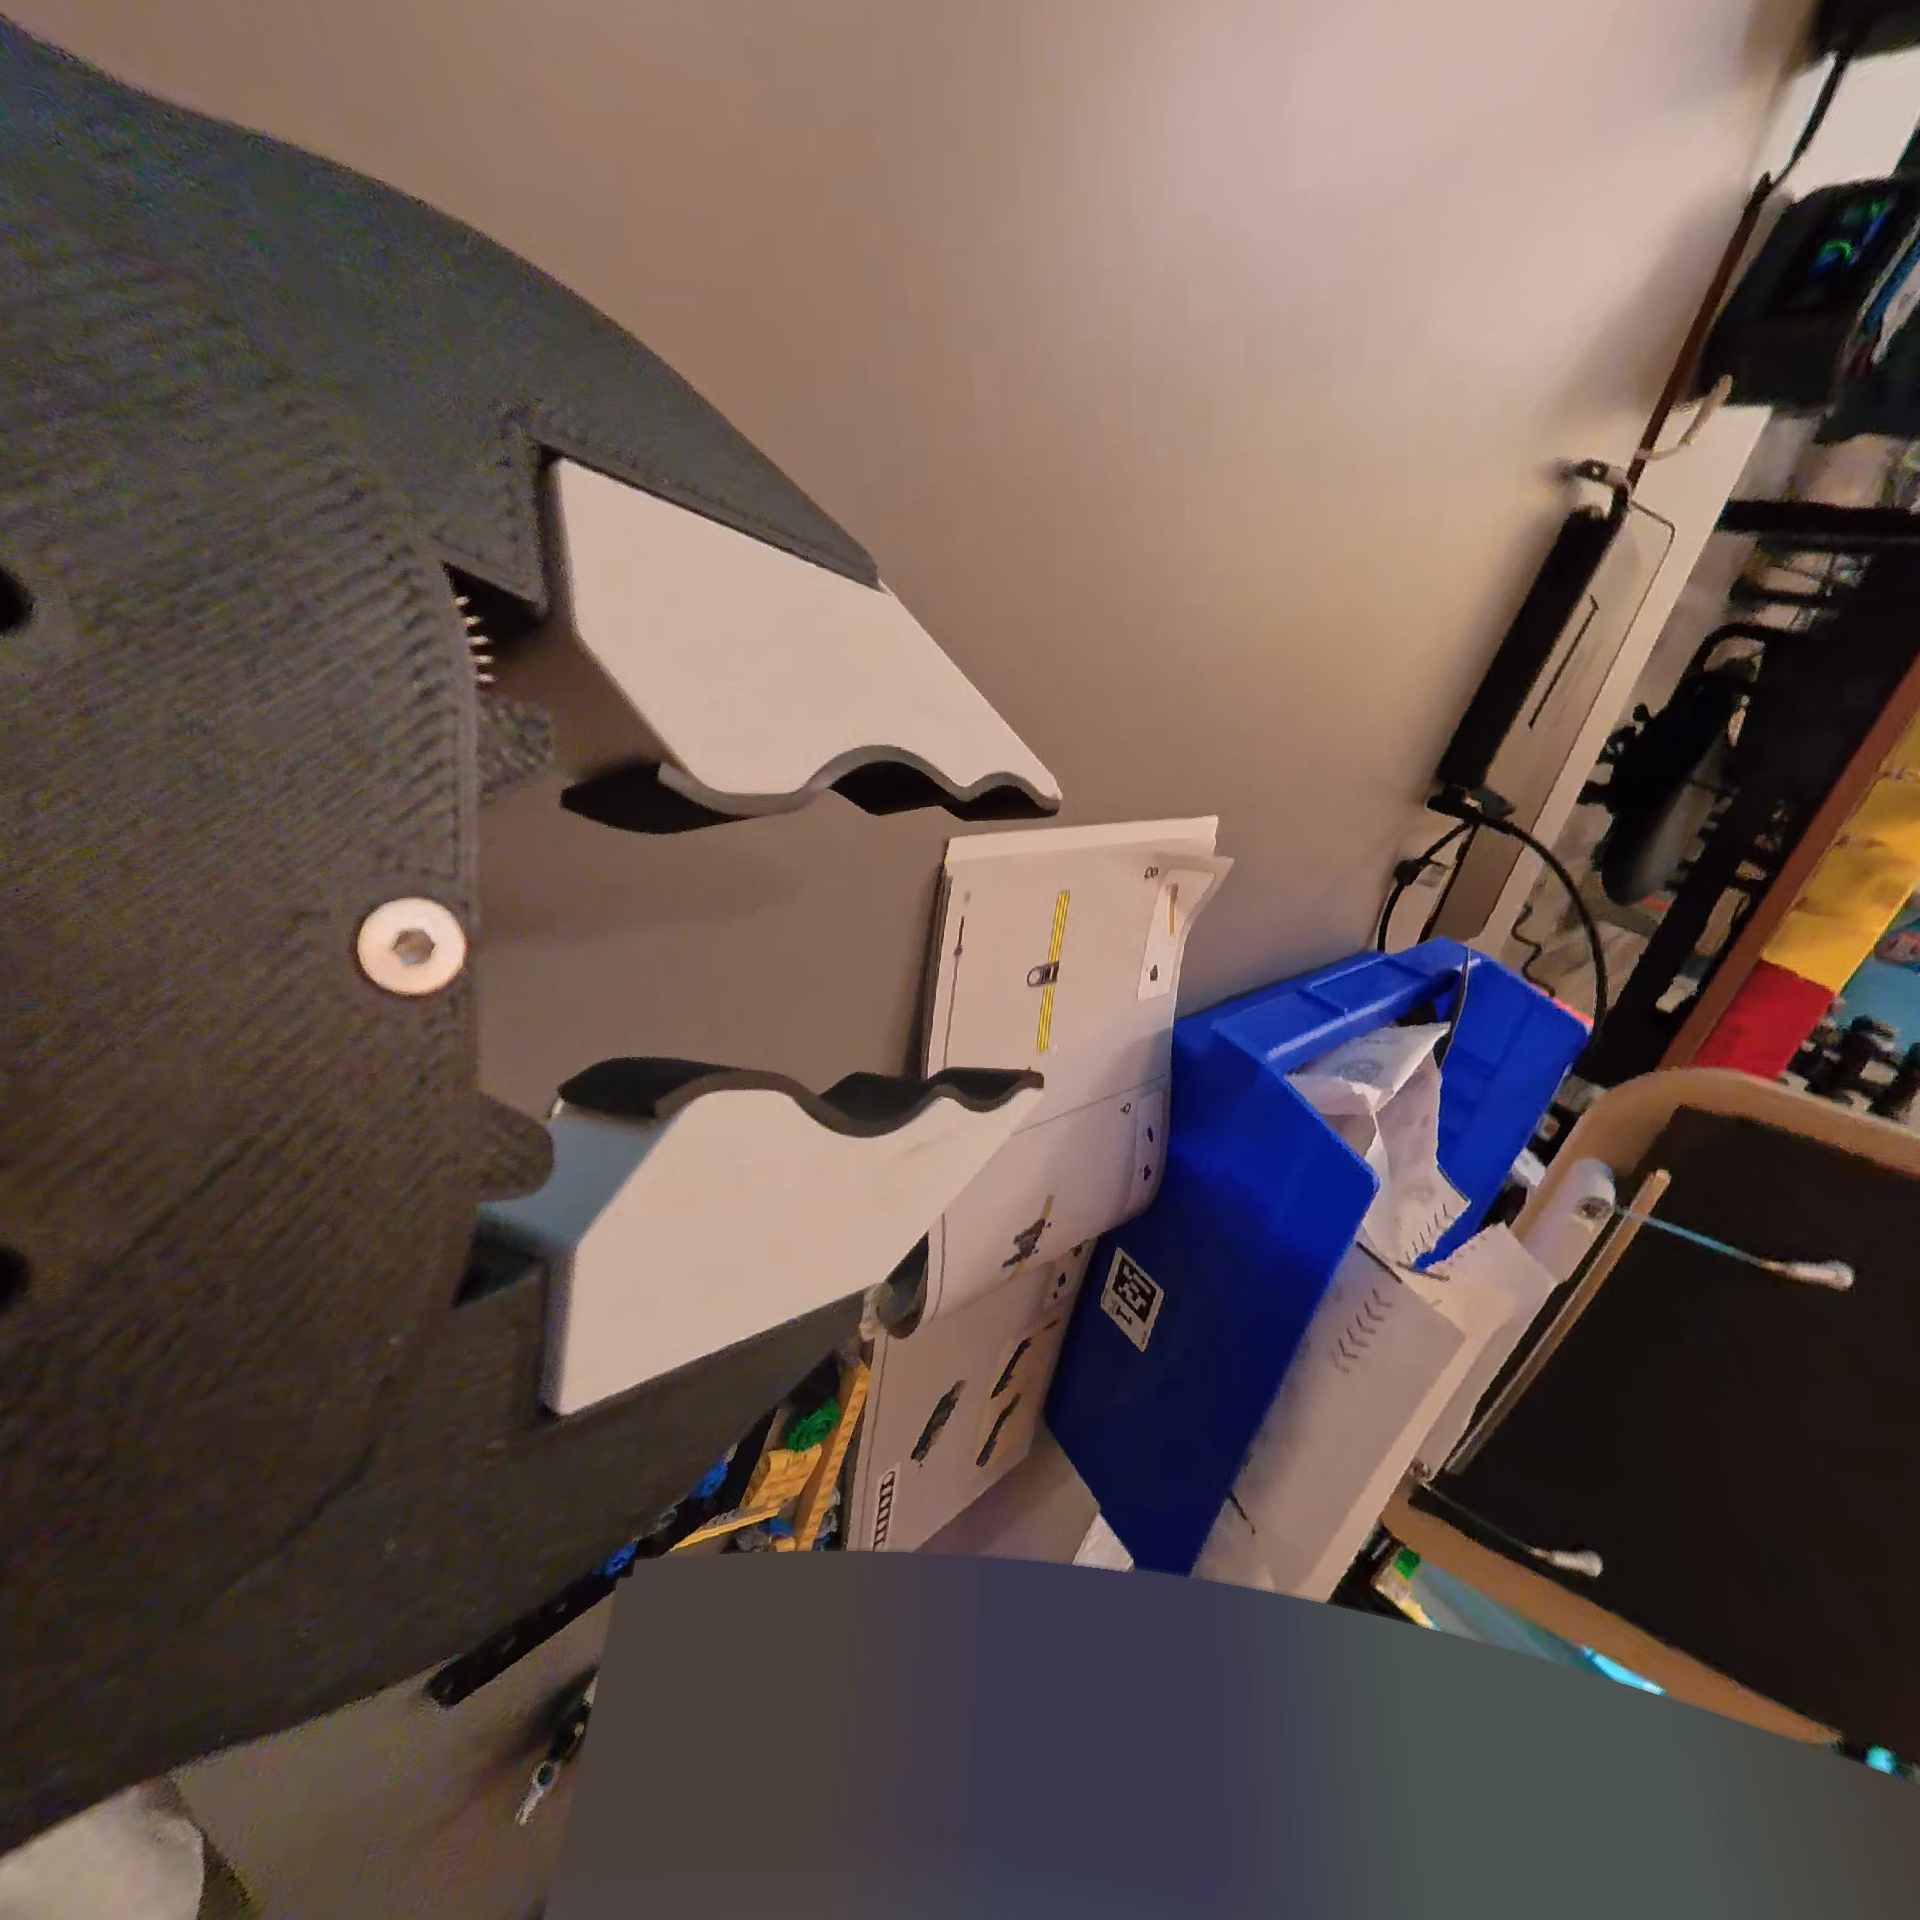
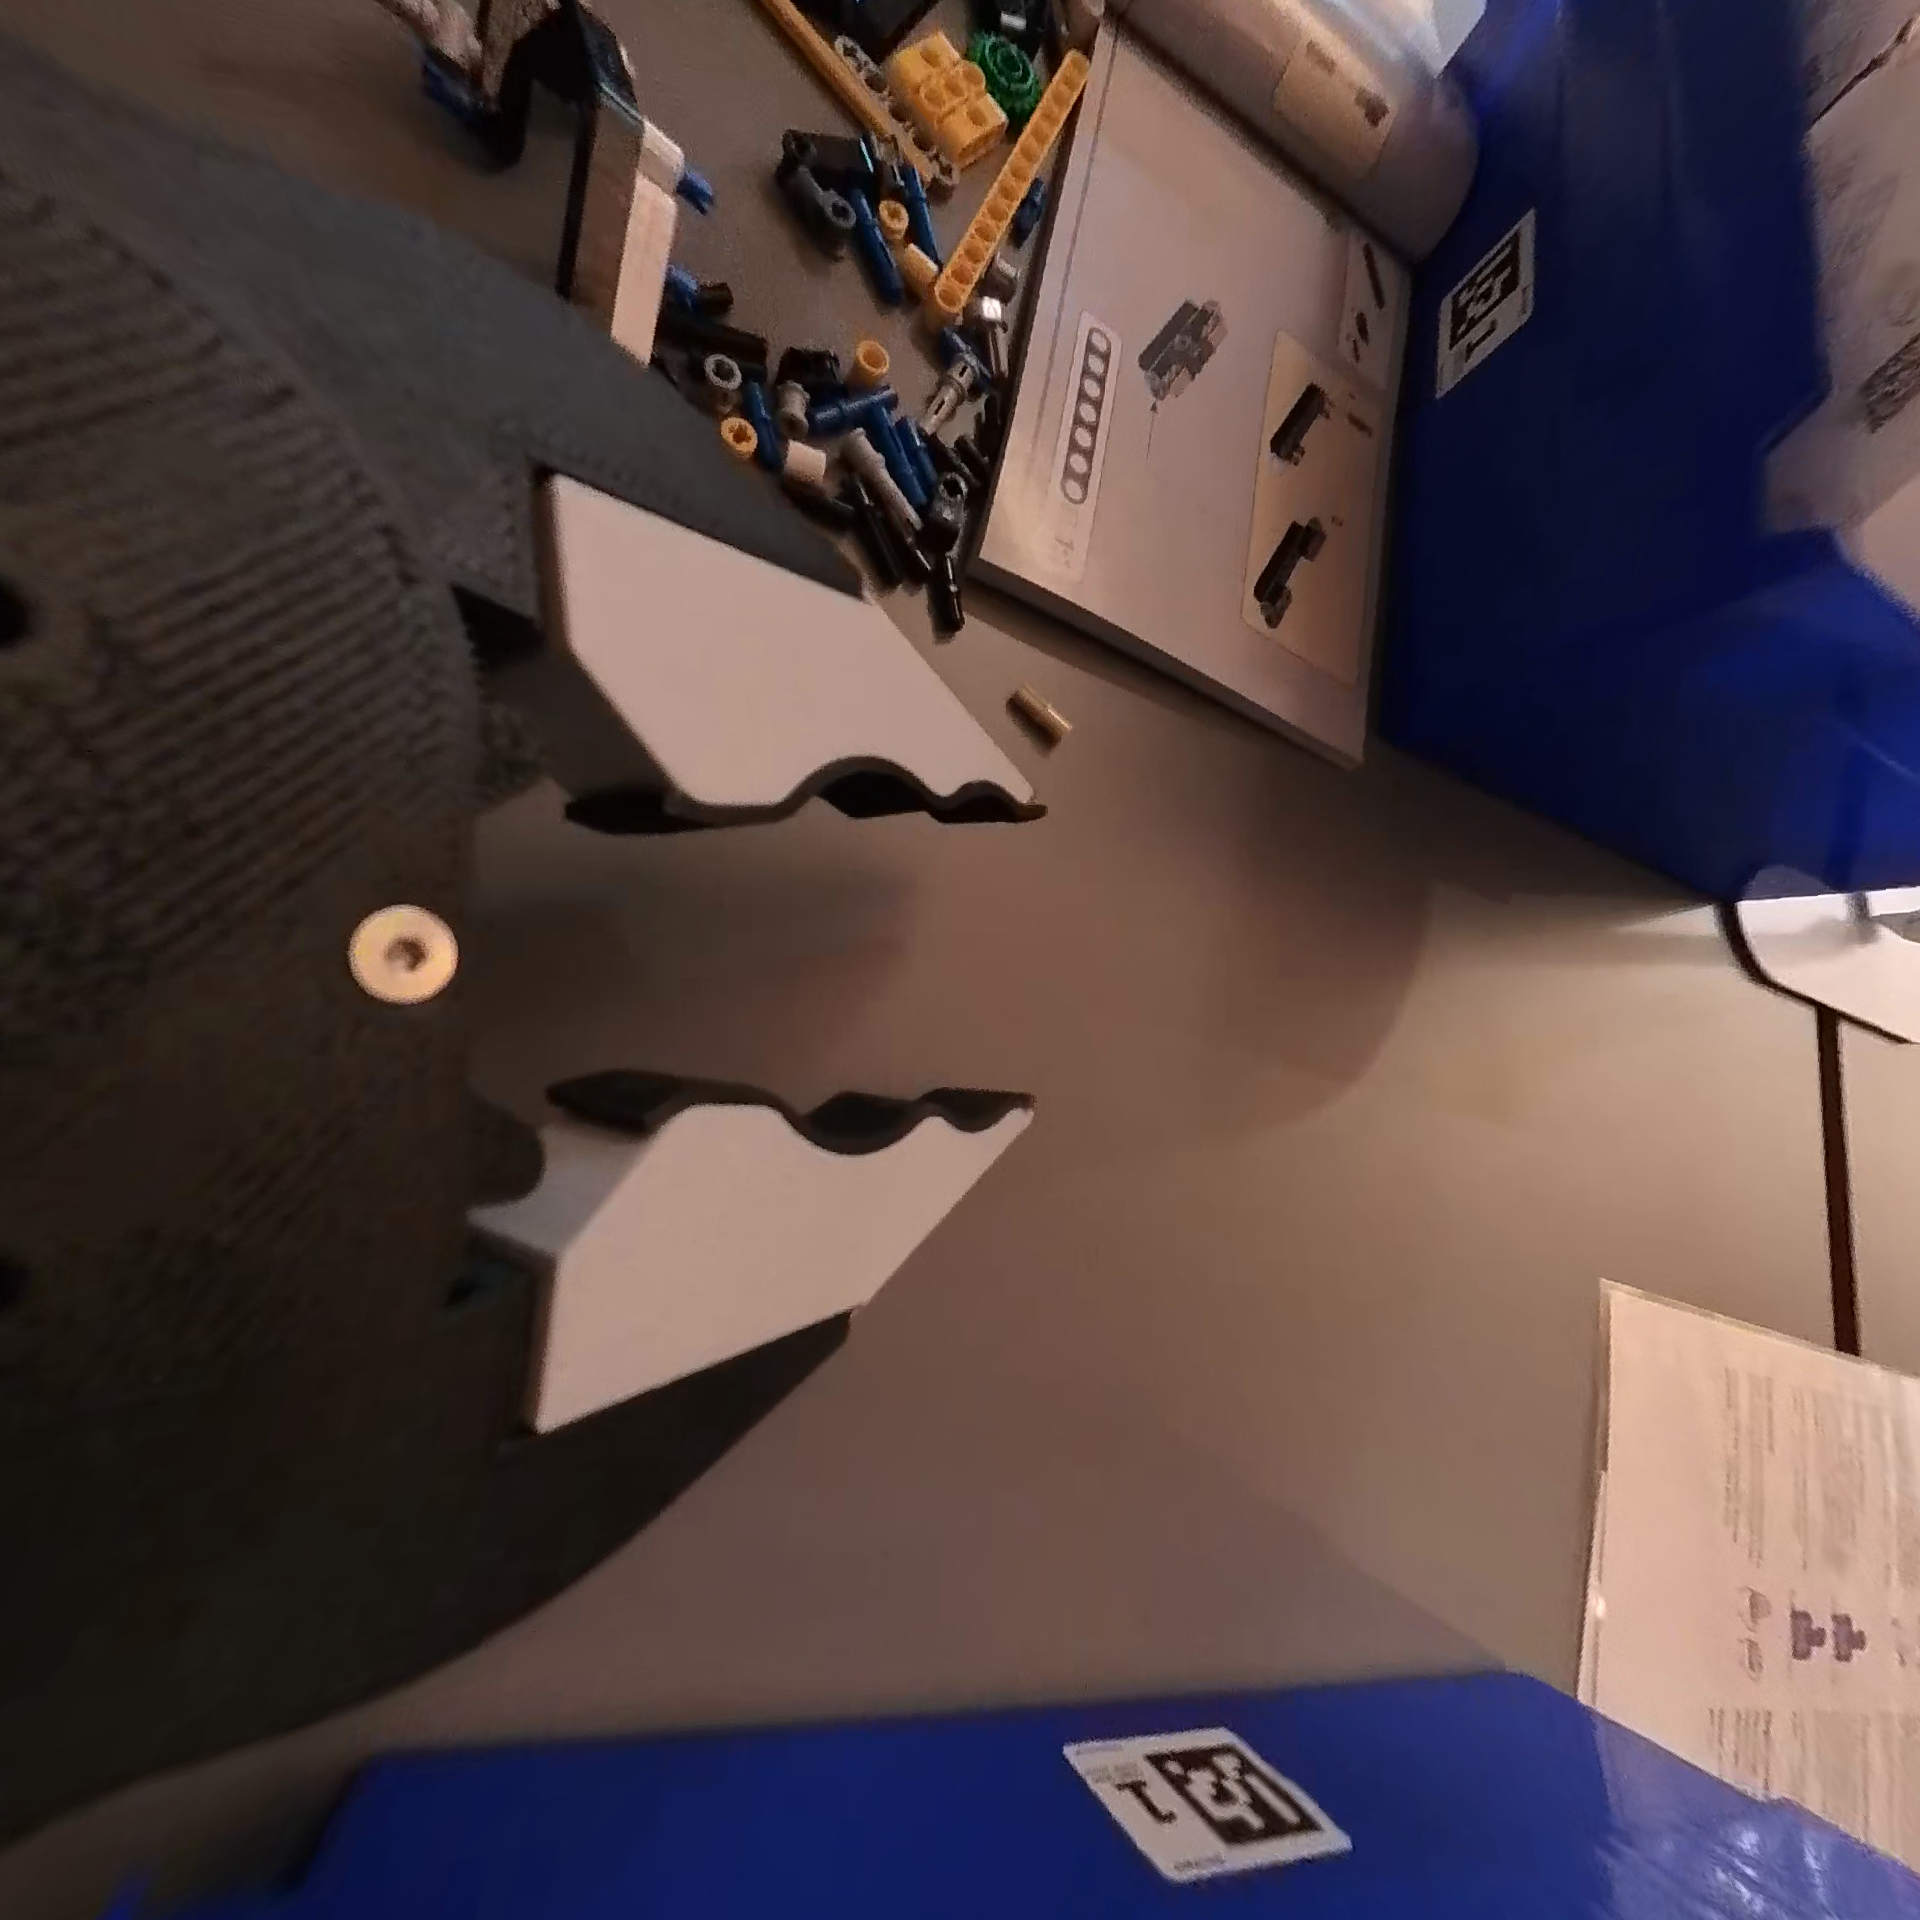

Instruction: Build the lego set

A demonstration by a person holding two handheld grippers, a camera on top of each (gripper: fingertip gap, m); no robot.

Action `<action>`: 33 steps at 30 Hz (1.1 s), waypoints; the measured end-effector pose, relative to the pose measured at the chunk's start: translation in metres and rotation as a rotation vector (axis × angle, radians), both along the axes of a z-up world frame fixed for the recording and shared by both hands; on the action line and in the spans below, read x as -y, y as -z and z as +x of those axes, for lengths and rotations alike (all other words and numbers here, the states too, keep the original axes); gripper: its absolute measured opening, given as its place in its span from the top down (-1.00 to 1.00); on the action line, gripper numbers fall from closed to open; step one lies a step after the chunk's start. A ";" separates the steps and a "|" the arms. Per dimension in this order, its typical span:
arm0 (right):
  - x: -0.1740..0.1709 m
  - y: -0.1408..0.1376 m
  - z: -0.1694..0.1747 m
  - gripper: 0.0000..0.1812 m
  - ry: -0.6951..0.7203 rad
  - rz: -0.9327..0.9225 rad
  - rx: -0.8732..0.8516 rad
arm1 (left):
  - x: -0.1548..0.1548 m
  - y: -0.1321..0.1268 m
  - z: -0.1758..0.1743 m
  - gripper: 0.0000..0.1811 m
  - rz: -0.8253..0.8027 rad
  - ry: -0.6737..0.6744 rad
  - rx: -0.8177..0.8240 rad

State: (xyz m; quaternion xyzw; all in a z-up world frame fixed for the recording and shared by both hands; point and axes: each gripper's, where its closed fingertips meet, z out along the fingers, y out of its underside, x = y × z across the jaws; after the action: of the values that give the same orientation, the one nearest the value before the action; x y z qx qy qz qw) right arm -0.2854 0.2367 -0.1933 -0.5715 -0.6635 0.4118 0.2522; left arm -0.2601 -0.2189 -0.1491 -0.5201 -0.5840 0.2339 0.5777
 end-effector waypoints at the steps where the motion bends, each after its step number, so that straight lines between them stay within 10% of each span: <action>1: 0.000 -0.003 0.000 0.45 -0.002 -0.010 -0.016 | -0.004 -0.001 0.001 0.48 -0.011 0.013 -0.010; 14: 0.024 -0.026 0.013 0.77 -0.176 -0.102 -0.138 | -0.068 -0.038 0.028 0.49 -0.212 0.221 -0.312; 18: 0.030 -0.028 0.017 0.81 -0.229 -0.153 -0.130 | -0.078 -0.046 0.027 1.00 -0.252 0.180 -0.338; 25: 0.033 -0.042 0.023 1.00 -0.199 -0.304 -0.173 | -0.106 -0.062 0.019 1.00 -0.332 0.072 -0.377; 33: 0.031 -0.046 0.021 1.00 -0.157 -0.043 -0.267 | -0.110 -0.055 0.012 1.00 -0.300 0.073 -0.381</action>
State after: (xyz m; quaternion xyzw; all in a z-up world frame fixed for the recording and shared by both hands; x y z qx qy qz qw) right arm -0.2639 0.2060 -0.1470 -0.4634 -0.6577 0.5165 0.2931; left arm -0.2486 -0.1092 -0.0941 -0.5674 -0.4040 0.3909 0.6017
